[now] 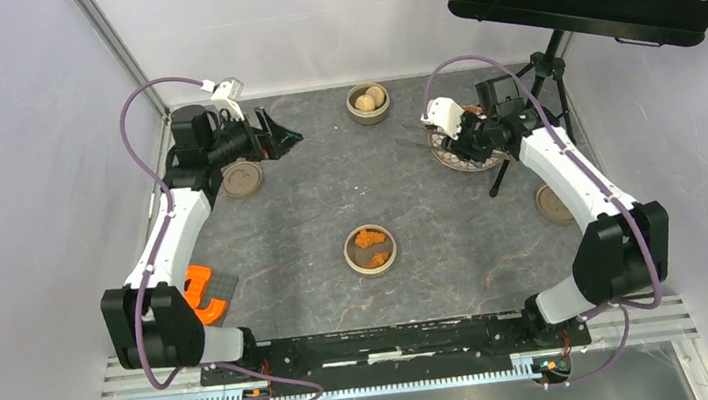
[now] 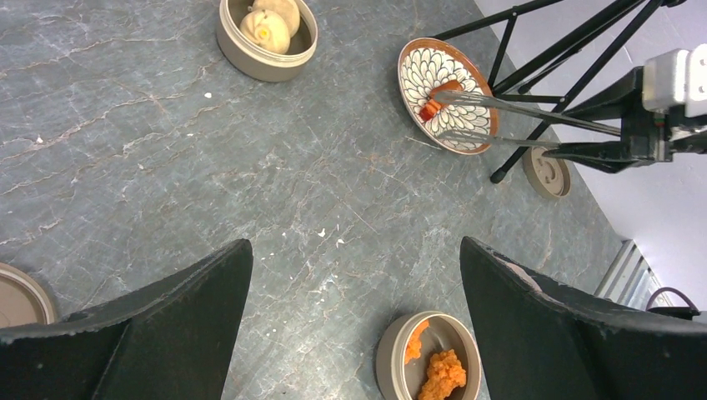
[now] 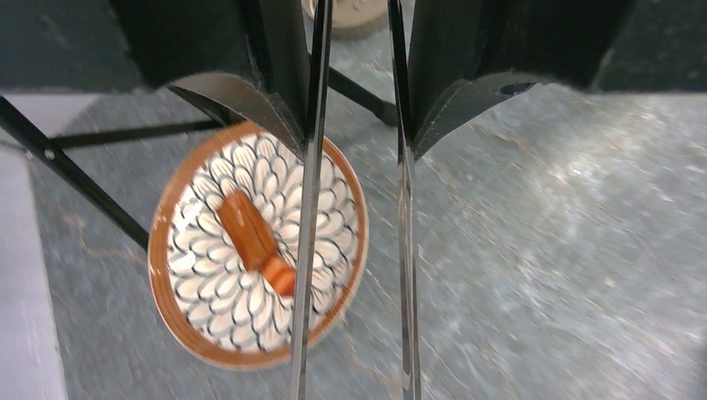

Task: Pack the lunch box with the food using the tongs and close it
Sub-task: Pick up the fake food from the plate, then place the fake food in the packing box.

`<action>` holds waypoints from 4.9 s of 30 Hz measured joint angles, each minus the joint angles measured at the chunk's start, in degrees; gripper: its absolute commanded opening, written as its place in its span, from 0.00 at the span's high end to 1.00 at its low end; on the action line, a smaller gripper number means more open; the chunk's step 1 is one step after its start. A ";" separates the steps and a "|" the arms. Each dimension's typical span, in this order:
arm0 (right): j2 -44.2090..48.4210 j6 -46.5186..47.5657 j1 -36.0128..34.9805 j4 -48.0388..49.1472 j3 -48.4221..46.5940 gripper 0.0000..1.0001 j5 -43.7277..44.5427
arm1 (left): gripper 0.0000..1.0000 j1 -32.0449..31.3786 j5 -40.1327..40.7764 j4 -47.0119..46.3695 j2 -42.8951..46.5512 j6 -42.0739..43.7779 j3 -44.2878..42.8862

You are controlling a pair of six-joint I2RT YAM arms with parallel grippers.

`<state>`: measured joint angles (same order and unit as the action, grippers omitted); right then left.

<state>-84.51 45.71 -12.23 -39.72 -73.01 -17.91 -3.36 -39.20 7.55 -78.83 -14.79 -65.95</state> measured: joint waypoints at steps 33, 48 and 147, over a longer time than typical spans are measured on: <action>-8.72 7.65 3.28 -5.97 -2.95 0.52 28.57 | 0.00 0.00 -0.20 -0.46 -0.33 -0.02 -0.07; -12.07 7.69 3.15 -4.59 -4.81 0.51 32.59 | 0.00 0.00 -0.37 -0.90 -0.33 -0.02 -0.07; 17.31 -1.38 -24.76 -0.26 24.76 0.88 -6.54 | 0.00 -0.04 -1.40 -0.96 0.39 -0.02 0.76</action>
<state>-67.20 44.34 -36.99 -39.99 -48.25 -24.45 -3.40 -40.60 6.59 -78.43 -14.81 -65.19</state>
